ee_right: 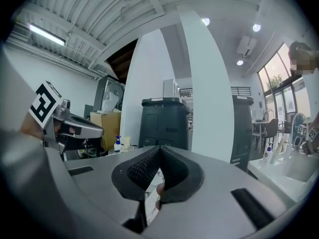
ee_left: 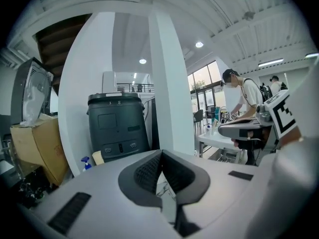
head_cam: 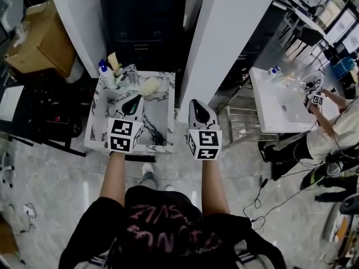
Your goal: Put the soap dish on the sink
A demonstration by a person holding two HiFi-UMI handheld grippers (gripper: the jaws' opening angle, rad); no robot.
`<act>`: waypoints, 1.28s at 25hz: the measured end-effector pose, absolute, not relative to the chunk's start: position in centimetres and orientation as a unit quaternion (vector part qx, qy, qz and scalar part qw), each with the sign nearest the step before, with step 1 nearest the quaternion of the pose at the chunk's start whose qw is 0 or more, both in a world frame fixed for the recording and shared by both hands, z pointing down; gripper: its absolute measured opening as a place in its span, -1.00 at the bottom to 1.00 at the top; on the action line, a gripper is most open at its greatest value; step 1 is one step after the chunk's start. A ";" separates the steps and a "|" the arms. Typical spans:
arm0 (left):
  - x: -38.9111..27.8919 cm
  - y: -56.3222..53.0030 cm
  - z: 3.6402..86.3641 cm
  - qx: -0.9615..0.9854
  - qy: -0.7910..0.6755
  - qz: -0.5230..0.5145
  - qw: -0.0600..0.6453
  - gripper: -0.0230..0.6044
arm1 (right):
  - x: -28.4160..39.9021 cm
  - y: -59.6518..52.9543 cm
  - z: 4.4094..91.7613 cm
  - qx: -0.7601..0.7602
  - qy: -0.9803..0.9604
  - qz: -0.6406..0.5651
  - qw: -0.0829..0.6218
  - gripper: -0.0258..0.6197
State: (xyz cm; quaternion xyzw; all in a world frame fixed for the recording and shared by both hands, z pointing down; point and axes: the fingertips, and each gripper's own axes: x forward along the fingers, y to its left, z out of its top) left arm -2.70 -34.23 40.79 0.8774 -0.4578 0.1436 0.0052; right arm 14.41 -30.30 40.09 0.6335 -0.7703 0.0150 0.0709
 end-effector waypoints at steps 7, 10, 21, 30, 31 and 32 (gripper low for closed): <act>-2.8 -30.1 39.3 0.877 -0.463 0.126 -0.003 -0.88 | 14.5 -27.2 38.6 0.632 -0.773 0.005 0.057 -0.88; -3.3 -28.7 38.7 0.874 -0.472 0.118 -0.005 -0.88 | 15.1 -26.0 38.5 0.632 -0.773 0.008 0.053 -0.88; -4.7 -26.1 37.9 0.865 -0.492 0.095 -0.006 -0.88 | 15.2 -23.8 37.9 0.629 -0.776 0.004 0.045 -0.88; -4.9 -25.5 37.8 0.863 -0.496 0.092 -0.001 -0.88 | 14.8 -23.4 37.0 0.626 -0.779 -0.017 0.045 -0.88; -5.0 -25.5 37.8 0.863 -0.497 0.093 -0.001 -0.88 | 14.8 -23.4 37.1 0.626 -0.779 -0.015 0.045 -0.88; -5.0 -25.5 37.9 0.862 -0.498 0.094 -0.001 -0.88 | 14.8 -23.4 37.1 0.625 -0.779 -0.014 0.045 -0.88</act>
